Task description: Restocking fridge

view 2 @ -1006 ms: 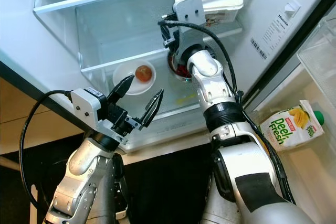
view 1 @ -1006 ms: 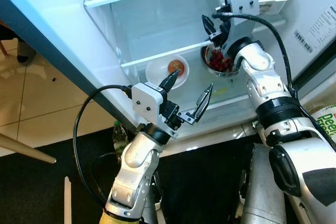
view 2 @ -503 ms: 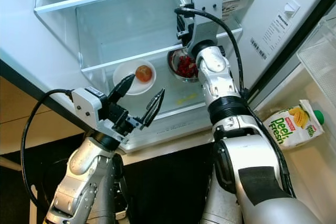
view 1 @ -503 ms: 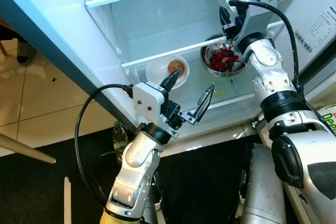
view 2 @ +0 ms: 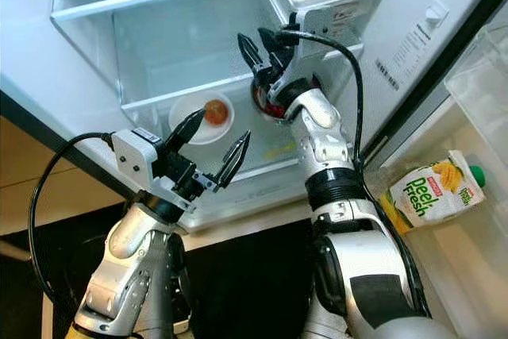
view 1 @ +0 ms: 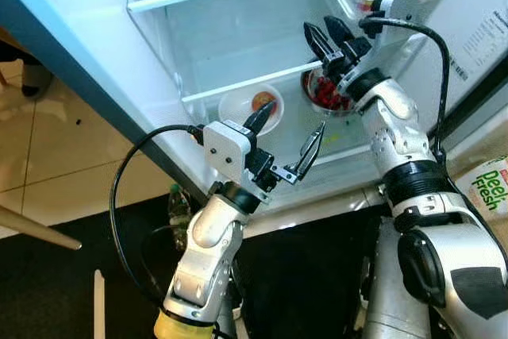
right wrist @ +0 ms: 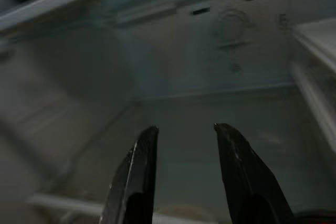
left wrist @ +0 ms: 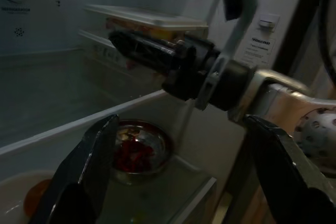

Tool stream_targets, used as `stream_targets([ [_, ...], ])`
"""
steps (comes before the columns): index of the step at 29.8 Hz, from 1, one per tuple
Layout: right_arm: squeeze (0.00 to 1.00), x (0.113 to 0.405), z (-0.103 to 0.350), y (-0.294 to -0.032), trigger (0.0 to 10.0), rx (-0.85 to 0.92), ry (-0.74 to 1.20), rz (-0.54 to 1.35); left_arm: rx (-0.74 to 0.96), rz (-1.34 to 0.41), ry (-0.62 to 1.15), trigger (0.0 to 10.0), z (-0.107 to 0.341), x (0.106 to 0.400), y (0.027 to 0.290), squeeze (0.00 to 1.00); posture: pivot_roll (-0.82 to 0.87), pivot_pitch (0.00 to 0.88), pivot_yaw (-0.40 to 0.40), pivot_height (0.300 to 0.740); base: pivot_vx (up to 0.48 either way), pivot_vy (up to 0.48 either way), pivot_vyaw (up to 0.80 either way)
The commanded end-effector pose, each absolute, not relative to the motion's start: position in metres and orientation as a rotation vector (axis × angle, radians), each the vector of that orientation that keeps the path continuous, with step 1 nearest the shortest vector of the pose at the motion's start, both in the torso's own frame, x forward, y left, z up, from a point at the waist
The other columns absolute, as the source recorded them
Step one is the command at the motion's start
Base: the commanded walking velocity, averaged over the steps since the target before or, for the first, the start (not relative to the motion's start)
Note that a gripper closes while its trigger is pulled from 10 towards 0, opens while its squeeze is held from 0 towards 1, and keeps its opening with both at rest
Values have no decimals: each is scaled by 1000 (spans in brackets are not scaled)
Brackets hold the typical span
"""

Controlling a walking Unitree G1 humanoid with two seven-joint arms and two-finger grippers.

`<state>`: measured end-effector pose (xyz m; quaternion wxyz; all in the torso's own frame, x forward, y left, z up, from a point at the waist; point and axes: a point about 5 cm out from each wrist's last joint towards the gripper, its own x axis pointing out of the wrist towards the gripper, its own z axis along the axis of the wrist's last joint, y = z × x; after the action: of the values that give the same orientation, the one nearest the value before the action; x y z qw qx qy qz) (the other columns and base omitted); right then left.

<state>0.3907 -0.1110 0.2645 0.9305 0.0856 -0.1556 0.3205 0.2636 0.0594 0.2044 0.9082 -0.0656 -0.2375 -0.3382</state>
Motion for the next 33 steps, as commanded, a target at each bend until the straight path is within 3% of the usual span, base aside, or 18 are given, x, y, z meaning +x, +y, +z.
stream_targets([
  [1, 0, 384, 259, -113, 10000, 202, -317, 707, -140, -724, -449, 10000, 192, 263, 59, 0, 28, 263, 75, 471, 0, 0, 0],
  [9, 0, 377, 215, -132, 10000, 206, -196, 634, -177, -768, -220, 10000, 127, 259, 62, 0, 15, 205, 51, 471, 0, 0, 0],
  [20, 0, 370, 175, -138, 10000, 235, -56, 618, -176, -739, -172, 10000, 107, 263, 70, 0, 11, 129, 33, 471, 0, 0, 0],
  [23, 0, 362, 139, -138, 10000, 244, 47, 622, -169, -737, -146, 10000, 96, 266, 74, 0, 14, 107, 32, 486, 0, 0, 0],
  [33, 0, 357, 112, -135, 10000, 230, 140, 606, -157, -858, -53, 10000, 71, 261, 74, 0, 12, 67, 42, 530, 0, 0, 0],
])
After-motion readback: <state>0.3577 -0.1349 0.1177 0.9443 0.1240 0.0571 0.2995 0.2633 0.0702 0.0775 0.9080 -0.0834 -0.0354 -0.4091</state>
